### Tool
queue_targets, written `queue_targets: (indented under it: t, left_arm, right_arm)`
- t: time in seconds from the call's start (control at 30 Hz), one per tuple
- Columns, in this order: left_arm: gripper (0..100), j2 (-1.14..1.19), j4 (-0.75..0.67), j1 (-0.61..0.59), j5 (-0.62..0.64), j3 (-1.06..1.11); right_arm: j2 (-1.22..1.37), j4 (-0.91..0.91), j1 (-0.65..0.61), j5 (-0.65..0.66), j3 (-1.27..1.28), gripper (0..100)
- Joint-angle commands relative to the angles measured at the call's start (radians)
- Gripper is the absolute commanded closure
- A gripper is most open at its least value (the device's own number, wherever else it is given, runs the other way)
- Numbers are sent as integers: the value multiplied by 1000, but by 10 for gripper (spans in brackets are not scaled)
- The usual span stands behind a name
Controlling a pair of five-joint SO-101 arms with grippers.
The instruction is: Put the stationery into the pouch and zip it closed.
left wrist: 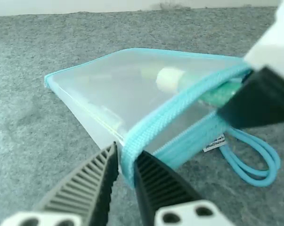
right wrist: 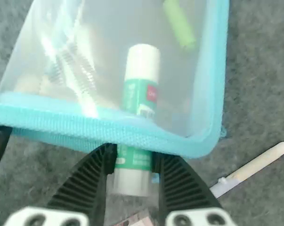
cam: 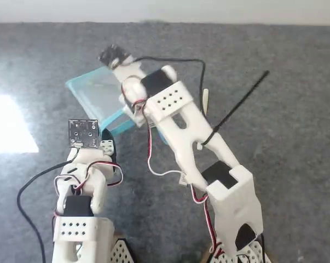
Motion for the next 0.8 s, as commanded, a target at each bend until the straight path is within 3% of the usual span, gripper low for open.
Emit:
queue_targets:
  t: [0.0, 0.1, 0.23, 0.53, 0.77]
  left_arm:
    - [988, -3, -11, 9, -3, -5]
    - [988, -3, -11, 9, -3, -5]
    - [988, -3, -11, 9, -3, -5]
    - [988, -3, -11, 9, -3, -5]
    - [988, -3, -11, 6, -3, -5]
  right_arm:
    - [-12, 1, 19, -14, -115, 809]
    - [-10, -1, 1, -5, -110, 693]
    - [-15, -8, 5, -5, -115, 624]
    - [-119, 48, 45, -5, -118, 621]
    - [-312, 263, 94, -12, -48, 635]
